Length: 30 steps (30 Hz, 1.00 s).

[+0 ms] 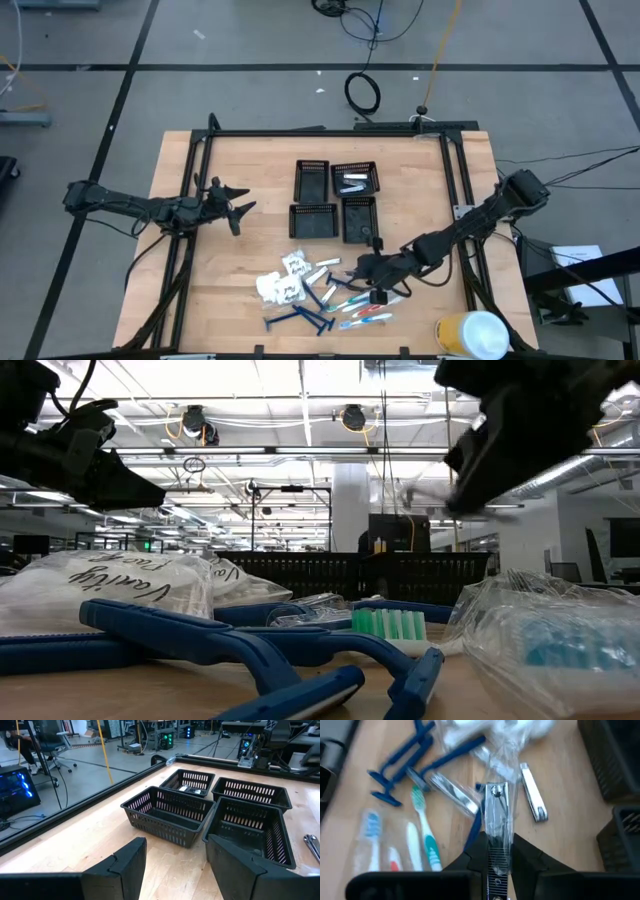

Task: Pick & Place Travel size toiletries
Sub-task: Put the silver nail cutter into the top right black bin

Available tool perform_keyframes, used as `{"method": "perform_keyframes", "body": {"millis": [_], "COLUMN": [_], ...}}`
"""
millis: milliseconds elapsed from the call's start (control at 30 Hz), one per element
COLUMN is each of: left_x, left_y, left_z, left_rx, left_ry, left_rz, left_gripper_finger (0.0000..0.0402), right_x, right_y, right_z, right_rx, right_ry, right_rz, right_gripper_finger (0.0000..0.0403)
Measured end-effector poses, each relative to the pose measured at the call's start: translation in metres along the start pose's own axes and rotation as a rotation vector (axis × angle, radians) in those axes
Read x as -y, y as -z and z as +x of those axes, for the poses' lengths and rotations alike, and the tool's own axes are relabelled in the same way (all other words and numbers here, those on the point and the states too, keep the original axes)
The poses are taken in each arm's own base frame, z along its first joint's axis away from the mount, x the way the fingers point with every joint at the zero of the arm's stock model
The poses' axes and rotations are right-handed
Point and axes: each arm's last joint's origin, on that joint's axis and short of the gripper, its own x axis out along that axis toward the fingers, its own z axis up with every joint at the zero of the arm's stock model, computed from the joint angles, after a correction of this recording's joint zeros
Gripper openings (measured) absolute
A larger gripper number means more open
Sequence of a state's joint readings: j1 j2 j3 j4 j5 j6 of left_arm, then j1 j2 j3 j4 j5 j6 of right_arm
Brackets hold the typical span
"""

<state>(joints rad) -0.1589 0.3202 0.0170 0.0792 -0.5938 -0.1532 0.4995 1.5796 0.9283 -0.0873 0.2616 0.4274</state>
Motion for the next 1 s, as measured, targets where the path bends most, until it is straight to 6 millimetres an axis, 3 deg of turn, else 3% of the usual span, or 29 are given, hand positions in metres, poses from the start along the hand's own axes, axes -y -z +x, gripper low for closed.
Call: {"method": "perform_keyframes", "body": {"millis": [267,533,733,1000], "left_x": [0.0,0.0,0.0,0.0], "left_y": [0.0,0.0,0.0,0.0], "left_z": [0.0,0.0,0.0,0.0], "left_rx": [0.0,0.0,0.0,0.0], "left_ry": [0.0,0.0,0.0,0.0], "left_rz": [0.0,0.0,0.0,0.0], "left_gripper_finger": [0.0209,0.0209,0.0209,0.0209], "right_x": [0.009,0.037,0.07,0.137], "right_y": [-0.018,-0.03,-0.04,-0.05], "right_z": [-0.023,-0.028,-0.025,-0.026], "right_rx": [0.105,0.129,0.13,0.114], "right_ry": [0.032,0.098,0.185,0.338], "right_rz": [-0.032,-0.005,0.003,0.072], "right_gripper_finger": [0.0042,0.0042,0.0042,0.0043]}}
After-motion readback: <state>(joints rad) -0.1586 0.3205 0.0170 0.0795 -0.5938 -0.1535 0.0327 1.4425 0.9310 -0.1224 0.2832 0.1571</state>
